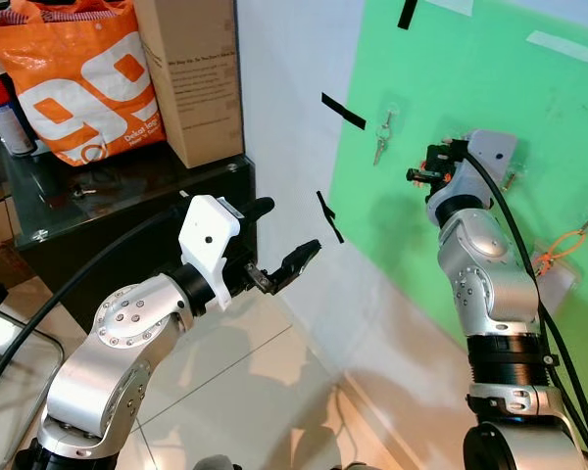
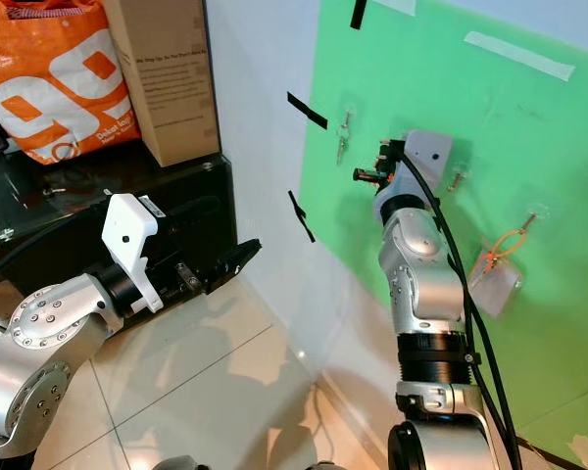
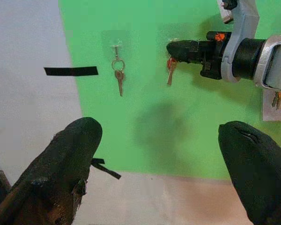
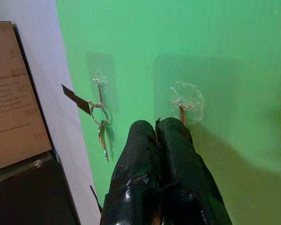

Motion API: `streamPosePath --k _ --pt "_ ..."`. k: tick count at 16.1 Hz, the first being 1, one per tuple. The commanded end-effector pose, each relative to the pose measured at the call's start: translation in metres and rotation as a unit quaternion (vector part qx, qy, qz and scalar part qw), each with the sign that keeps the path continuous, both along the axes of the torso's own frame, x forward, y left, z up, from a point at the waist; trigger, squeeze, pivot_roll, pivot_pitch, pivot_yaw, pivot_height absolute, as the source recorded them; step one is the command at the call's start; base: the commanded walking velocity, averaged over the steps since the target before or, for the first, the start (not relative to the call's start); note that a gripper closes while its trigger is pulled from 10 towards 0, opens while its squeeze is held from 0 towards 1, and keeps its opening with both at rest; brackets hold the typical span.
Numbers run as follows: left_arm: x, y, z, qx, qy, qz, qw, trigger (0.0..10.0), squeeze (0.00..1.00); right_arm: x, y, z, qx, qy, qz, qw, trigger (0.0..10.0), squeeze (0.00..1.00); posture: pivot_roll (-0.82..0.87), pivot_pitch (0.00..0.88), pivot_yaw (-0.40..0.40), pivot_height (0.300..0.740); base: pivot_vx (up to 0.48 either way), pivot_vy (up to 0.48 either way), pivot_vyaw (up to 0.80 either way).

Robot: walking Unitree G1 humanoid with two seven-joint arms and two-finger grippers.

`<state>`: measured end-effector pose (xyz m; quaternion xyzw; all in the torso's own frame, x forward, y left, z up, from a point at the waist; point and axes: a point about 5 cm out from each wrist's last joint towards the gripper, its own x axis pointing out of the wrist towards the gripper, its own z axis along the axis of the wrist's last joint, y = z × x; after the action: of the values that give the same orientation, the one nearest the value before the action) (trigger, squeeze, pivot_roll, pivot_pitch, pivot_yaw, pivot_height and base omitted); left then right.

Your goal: Hang keys on a hook

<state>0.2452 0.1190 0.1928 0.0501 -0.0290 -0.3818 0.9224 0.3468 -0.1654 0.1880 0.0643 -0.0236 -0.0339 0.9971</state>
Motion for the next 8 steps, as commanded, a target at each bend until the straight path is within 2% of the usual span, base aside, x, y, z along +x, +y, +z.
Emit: streamPosePath --k 1,4,8 --pt "-0.0005 -0.0019 0.0024 0.006 -0.005 -0.001 1.000 10.0 0.31 -0.0028 -0.0087 -0.0062 0.014 0.017 -0.021 1.000 10.0 0.00 0.10 0.000 -0.015 0.740 0.000 0.000 0.00" --pt "0.0006 -0.0015 0.0029 0.006 -0.008 0.003 1.000 10.0 0.30 -0.0038 -0.0116 -0.0064 0.031 0.017 -0.040 0.999 10.0 0.00 0.10 0.000 -0.016 0.740 0.000 0.000 0.00" --pt "0.0014 -0.0014 0.0033 0.004 -0.010 0.008 1.000 10.0 0.31 -0.0063 -0.0085 -0.0003 0.036 -0.002 -0.016 0.999 10.0 0.00 0.09 0.000 -0.015 0.740 0.000 0.000 0.00"
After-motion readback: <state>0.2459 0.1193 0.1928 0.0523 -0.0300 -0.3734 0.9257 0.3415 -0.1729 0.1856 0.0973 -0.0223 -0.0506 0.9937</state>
